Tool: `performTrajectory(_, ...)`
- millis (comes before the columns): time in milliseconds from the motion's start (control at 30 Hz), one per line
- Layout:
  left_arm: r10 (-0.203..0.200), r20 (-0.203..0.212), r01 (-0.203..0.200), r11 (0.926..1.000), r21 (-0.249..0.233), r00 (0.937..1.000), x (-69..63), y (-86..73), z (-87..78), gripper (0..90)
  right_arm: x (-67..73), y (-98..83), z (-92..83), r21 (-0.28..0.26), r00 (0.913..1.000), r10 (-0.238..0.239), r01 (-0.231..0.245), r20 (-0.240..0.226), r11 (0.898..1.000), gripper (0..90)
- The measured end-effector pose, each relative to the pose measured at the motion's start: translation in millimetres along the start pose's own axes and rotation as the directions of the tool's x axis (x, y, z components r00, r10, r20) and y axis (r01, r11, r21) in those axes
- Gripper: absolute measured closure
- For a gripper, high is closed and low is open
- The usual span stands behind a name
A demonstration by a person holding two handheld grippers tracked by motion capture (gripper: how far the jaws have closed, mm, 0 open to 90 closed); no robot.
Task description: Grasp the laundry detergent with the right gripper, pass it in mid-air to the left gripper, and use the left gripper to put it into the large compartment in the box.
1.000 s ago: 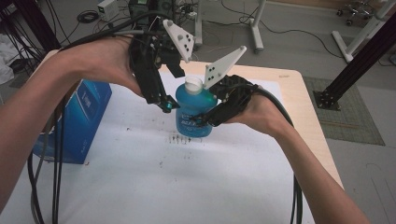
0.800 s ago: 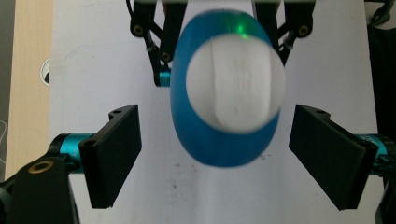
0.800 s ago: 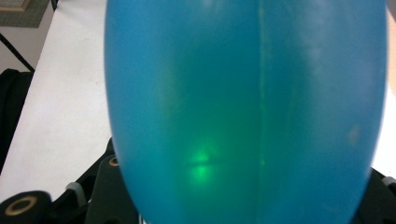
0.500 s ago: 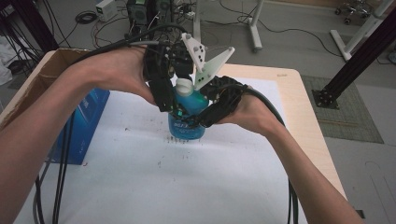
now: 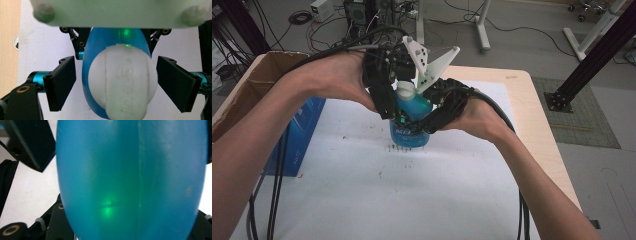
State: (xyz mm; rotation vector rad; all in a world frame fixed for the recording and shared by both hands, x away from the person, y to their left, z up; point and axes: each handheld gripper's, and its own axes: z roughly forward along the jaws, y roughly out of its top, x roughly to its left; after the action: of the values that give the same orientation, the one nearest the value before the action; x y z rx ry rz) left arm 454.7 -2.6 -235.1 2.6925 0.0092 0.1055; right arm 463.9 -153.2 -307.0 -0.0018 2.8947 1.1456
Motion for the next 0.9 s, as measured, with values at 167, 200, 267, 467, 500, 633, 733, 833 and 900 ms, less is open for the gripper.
performTrajectory(167, 0.004, 0.009, -0.004, 1.0000, -0.001, 0.9999, -1.1, -0.8, 1.5, 22.5, 0.3, 0.3, 0.6, -0.002, 1.0000, 0.000, 0.000, -0.004, 1.000, 45.8)
performTrajectory(200, 0.003, 0.010, -0.003, 1.0000, -0.003, 0.9999, -1.1, -0.8, 1.6, 22.7, 0.2, 0.4, 0.8, -0.004, 1.0000, -0.005, 0.004, -0.004, 1.000, 45.7)
performTrajectory(267, 0.004, 0.014, -0.004, 1.0000, -0.004, 0.9999, -1.0, -0.7, 1.6, 22.7, 0.4, 0.6, 0.8, -0.001, 1.0000, -0.001, 0.001, -0.005, 1.000, 45.7)
performTrajectory(467, 0.008, 0.013, -0.008, 1.0000, -0.002, 0.9999, -1.6, -0.8, 1.0, 25.5, 0.5, 0.0, 2.5, 0.009, 1.0000, 0.001, -0.001, -0.008, 1.000, 45.7)
performTrajectory(500, 0.006, 0.016, -0.006, 1.0000, -0.002, 0.9999, -1.5, -0.9, 1.0, 25.6, 0.7, 0.0, 2.8, 0.011, 1.0000, 0.002, -0.002, -0.007, 1.000, 45.7)
performTrajectory(633, 0.013, 0.020, -0.014, 0.9999, 0.007, 0.9997, -1.7, -0.9, 1.6, 26.8, 0.8, -0.1, 3.6, 0.012, 0.9999, 0.003, -0.003, -0.011, 1.000, 45.7)
performTrajectory(733, 0.012, 0.014, -0.012, 0.9999, 0.009, 0.9998, -1.3, -0.9, 2.8, 26.8, 0.8, 0.1, 4.0, 0.010, 0.9999, 0.002, -0.002, -0.012, 1.000, 45.7)
performTrajectory(833, 0.010, 0.012, -0.011, 0.9998, 0.015, 0.9999, -0.7, -1.3, 4.0, 26.9, 1.0, 0.2, 4.5, 0.010, 0.9999, 0.002, -0.002, -0.012, 1.000, 45.7)
performTrajectory(900, 0.010, 0.020, -0.010, 0.9998, 0.019, 0.9998, -1.0, -1.7, 4.6, 27.0, 1.0, 0.0, 4.5, 0.013, 0.9999, 0.004, -0.004, -0.014, 1.000, 45.7)
